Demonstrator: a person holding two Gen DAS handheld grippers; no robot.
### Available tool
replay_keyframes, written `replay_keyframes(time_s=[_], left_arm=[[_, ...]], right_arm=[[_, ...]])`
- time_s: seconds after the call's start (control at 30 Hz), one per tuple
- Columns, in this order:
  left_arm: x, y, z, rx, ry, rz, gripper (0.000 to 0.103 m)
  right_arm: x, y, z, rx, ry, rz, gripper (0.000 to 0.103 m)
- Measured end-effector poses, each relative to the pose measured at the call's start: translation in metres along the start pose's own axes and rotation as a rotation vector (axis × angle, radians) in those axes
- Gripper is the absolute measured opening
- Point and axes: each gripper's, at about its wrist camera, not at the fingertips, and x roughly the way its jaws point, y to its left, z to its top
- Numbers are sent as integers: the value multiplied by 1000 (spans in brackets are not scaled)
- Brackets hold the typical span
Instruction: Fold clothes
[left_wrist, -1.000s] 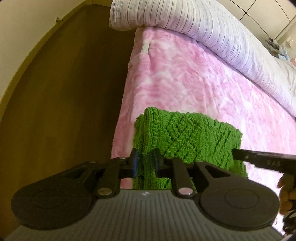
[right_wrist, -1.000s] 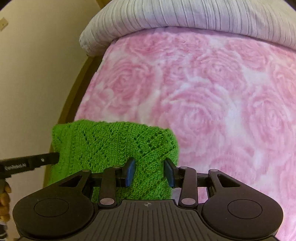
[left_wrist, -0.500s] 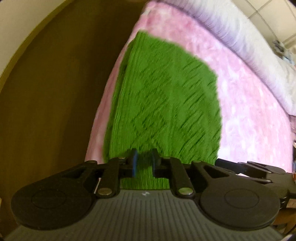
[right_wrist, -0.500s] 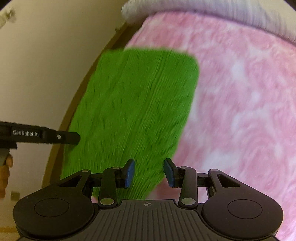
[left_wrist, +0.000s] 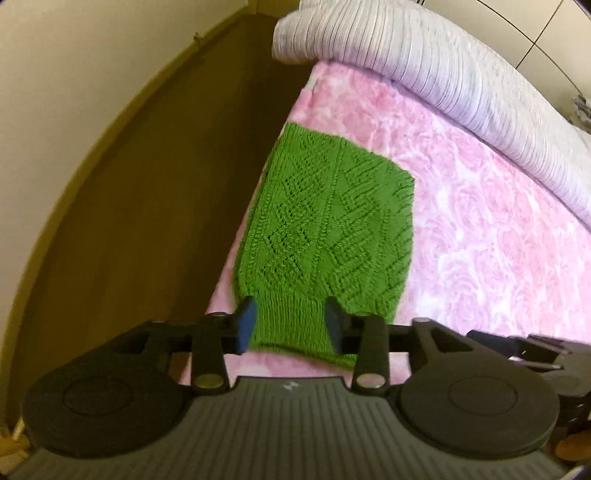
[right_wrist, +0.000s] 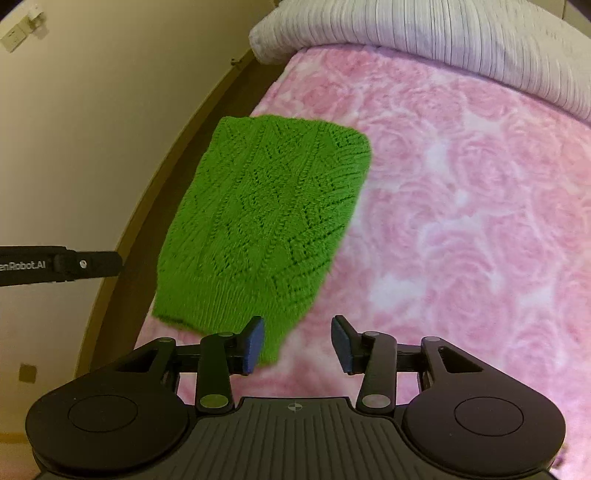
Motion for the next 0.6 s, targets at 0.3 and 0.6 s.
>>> replay_keyframes(time_s=[0.3,0.6], left_arm=[[-82,-53,-35,-80,-111,150,60],[-139,-137,-92,-227,-156,237,60]], right_arm=[[-77,-1,-8,-159,-84,52,49],[-141,-45,-25,-350,-70,117,51]])
